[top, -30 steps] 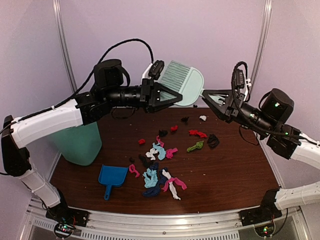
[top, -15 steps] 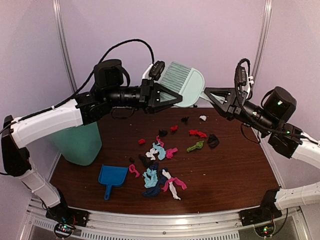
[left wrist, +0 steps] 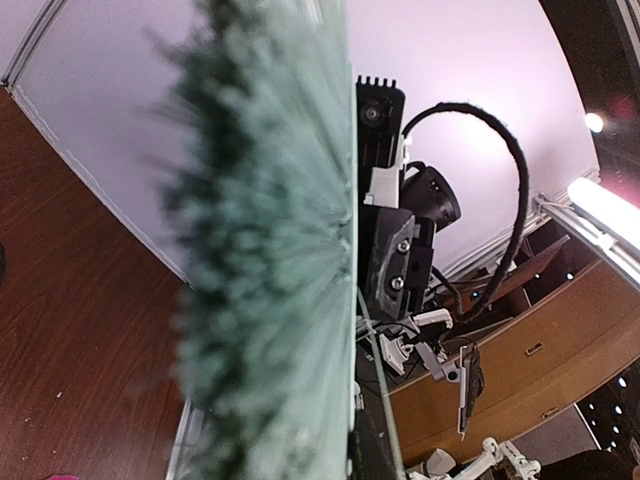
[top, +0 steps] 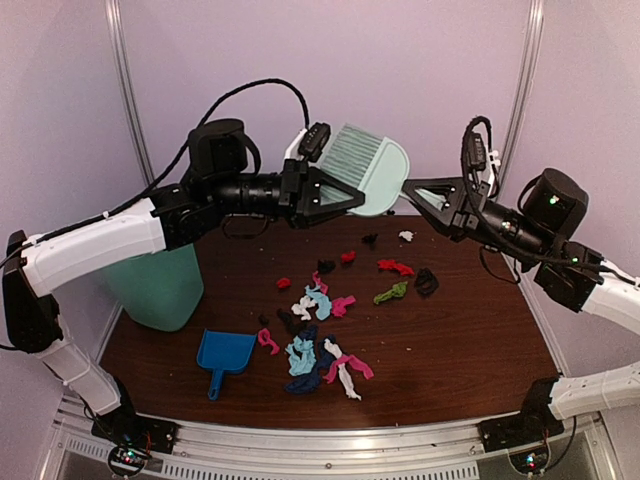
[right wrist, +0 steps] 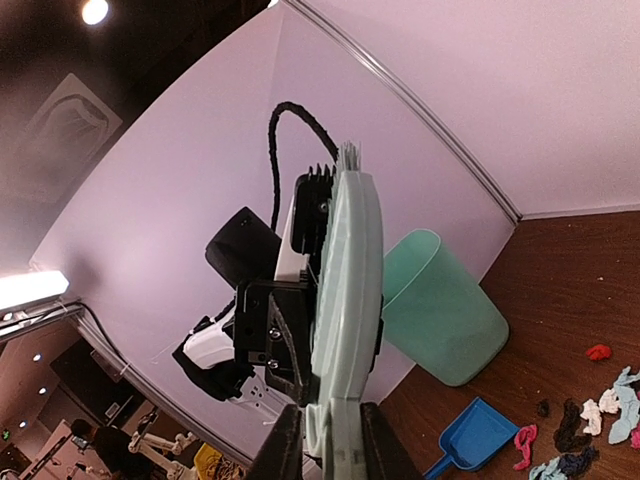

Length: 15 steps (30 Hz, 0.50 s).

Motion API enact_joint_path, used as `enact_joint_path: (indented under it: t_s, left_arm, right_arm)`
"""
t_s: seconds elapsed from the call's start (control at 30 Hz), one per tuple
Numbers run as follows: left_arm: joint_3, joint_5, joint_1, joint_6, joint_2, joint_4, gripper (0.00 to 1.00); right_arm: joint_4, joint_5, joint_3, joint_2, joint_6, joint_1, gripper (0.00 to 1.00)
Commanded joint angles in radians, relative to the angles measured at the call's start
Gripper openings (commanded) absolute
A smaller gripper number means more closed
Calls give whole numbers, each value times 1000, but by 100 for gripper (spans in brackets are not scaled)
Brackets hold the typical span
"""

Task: Sweep away the paper scraps from the table
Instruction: Pass from the left arm to the right

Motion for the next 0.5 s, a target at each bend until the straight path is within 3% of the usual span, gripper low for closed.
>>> enact_joint_path:
  t_s: [0.0,0.47]
  left_arm:
    - [21,3,-6,25,-1,18,0]
    - [13,-1,-11,37,1,13,0]
  right_arm:
    - [-11,-30,23,-17,-7,-4,20]
    - [-37,-35,17,-28,5,-5,0]
